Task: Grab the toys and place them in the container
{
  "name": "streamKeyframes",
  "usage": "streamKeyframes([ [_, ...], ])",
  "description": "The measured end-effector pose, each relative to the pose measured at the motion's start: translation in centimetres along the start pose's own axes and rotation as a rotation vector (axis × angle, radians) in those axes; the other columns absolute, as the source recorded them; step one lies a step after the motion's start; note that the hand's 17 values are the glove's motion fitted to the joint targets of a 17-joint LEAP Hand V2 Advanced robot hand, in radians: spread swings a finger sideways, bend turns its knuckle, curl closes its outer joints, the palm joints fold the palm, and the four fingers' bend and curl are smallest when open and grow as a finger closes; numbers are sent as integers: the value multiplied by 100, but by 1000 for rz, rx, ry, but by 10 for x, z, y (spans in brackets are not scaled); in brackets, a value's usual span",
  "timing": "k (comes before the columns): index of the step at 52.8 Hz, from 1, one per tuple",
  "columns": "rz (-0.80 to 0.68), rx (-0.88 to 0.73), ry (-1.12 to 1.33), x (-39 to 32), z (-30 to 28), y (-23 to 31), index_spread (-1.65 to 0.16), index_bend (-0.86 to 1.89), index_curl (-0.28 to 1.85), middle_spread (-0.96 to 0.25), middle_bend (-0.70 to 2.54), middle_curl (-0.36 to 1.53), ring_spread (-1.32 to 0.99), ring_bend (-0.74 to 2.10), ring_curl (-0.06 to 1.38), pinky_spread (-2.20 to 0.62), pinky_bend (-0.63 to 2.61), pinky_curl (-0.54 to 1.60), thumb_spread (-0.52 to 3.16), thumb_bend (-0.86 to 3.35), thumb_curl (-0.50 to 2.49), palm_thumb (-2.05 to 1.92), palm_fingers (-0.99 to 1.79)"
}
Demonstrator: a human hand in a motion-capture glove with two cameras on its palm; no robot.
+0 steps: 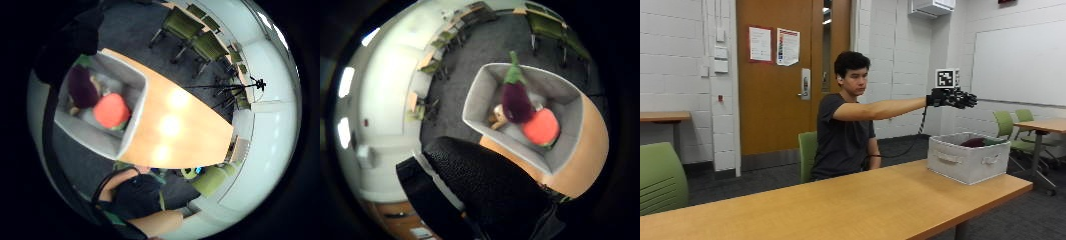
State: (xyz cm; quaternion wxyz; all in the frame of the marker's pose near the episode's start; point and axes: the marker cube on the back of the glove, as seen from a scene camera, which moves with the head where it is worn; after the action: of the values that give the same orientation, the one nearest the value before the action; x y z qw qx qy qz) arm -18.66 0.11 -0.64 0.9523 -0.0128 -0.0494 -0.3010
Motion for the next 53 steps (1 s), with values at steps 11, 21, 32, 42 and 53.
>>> streamKeyframes([
  [11, 390, 3, 110, 91, -3, 69, -29, 13, 19, 2, 20, 46, -10, 48, 29, -12, 96, 36, 93, -17, 19, -25, -11],
  [21, 555, -8, 114, 170, -1, 151, -29, 14, 20, -1, 23, 46, -11, 44, 29, -10, 88, 33, 93, -16, 12, -24, -7],
  [32, 634, -30, 79, 221, 17, 223, -30, 15, 23, -3, 24, 46, -10, 40, 29, -9, 83, 32, 94, -15, 8, -23, -4],
  [42, 673, -63, 84, 237, 39, 268, -31, 17, 26, -4, 26, 45, -10, 37, 29, -8, 78, 30, 95, -15, 5, -23, -3],
  [53, 681, -41, 69, 240, 50, 282, -31, 16, 28, -4, 26, 45, -11, 34, 29, -6, 74, 30, 95, -14, 3, -22, -2],
])
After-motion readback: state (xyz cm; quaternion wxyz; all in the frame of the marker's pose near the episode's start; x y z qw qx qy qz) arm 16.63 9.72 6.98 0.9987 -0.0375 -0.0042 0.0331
